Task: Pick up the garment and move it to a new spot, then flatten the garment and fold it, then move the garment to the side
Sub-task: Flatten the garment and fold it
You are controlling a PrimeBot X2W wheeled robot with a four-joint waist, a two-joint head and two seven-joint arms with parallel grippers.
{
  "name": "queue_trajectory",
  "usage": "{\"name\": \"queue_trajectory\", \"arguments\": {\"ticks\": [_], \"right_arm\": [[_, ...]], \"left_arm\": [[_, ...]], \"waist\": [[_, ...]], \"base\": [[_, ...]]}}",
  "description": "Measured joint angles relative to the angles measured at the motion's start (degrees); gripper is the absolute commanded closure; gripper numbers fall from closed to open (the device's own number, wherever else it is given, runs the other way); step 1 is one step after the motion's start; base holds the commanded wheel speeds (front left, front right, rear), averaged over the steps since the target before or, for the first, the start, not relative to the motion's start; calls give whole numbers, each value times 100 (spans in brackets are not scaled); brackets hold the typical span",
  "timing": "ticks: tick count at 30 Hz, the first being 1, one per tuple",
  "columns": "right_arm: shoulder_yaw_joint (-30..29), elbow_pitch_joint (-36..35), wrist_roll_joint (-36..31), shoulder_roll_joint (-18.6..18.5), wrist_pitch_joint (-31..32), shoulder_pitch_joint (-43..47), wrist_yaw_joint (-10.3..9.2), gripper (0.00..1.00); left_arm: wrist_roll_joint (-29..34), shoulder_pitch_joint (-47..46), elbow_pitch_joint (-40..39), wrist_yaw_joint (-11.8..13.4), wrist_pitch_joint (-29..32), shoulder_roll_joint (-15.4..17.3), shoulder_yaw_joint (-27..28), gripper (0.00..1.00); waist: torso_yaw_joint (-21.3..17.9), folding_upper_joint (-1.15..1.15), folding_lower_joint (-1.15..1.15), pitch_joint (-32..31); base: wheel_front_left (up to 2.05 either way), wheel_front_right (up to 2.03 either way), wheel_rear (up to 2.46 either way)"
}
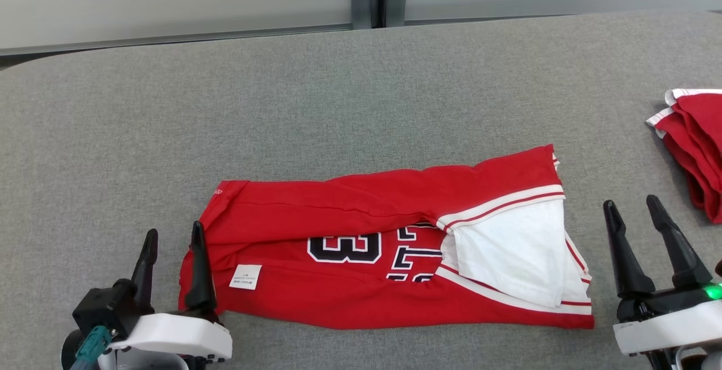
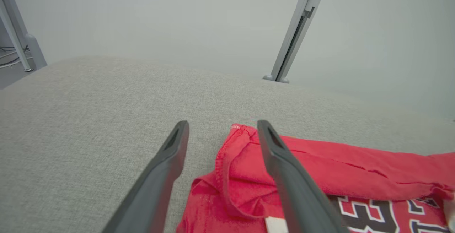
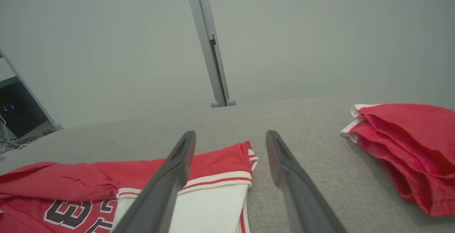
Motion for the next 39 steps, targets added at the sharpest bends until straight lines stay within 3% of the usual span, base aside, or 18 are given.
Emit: {"name": "queue_trajectory", "arguments": {"ticks": [8, 20, 32, 39], "right_arm": [[-502, -726, -884, 427, 576, 151, 0, 0], [-514, -828, -1104, 654, 839, 513, 0, 0], [-604, -626, -1104, 620, 869, 540, 0, 0], [-611, 96, -1053, 515, 888, 402, 0, 0]], "left_arm": [[744, 56, -566, 122, -47, -149, 87, 0], [1107, 205, -568, 168, 41, -54, -198, 0], [1079, 228, -597, 191, 171, 4, -240, 0], [1063, 147, -616, 191, 230, -4, -275, 0]], "waist": [[-12, 0, -1, -336], [-20, 0, 0, -710], [-16, 0, 0, -737], [57, 0, 0, -617]], "base": [[0, 0, 0], [0, 0, 0], [0, 0, 0], [0, 0, 0]]}}
